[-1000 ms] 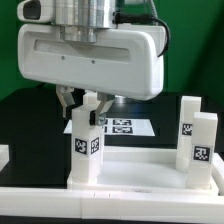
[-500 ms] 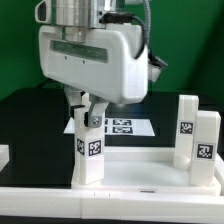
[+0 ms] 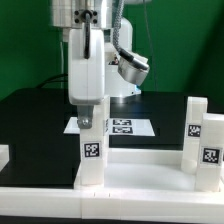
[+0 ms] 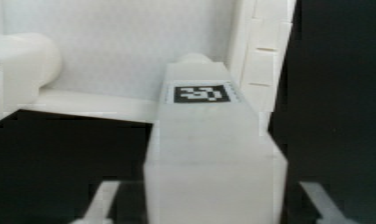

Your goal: Assemble desk

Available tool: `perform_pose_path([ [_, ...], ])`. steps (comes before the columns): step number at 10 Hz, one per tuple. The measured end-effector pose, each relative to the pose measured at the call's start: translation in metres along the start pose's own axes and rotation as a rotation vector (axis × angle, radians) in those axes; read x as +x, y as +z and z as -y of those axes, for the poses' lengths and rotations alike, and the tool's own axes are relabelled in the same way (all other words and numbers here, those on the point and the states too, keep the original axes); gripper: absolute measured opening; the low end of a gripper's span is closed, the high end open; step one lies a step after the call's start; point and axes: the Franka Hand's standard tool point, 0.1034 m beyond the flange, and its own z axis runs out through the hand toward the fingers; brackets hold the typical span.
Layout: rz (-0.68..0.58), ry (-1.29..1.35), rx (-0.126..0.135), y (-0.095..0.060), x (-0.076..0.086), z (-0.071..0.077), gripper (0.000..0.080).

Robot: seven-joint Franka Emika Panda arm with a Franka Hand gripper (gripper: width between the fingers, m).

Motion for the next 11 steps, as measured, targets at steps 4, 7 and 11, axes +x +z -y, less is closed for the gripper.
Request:
perform_pose_path([
  [4,0.008,-0.135,-0.014,0.0002,-0.0016,-0.0020,0.0619],
  [7,0.004,-0.463,-0.020,0.0009,-0.0047,-0.0021,0.0644],
  [11,0.006,-0.740,-0.020,0.0015,-0.0043,-0.0026,0.0649],
])
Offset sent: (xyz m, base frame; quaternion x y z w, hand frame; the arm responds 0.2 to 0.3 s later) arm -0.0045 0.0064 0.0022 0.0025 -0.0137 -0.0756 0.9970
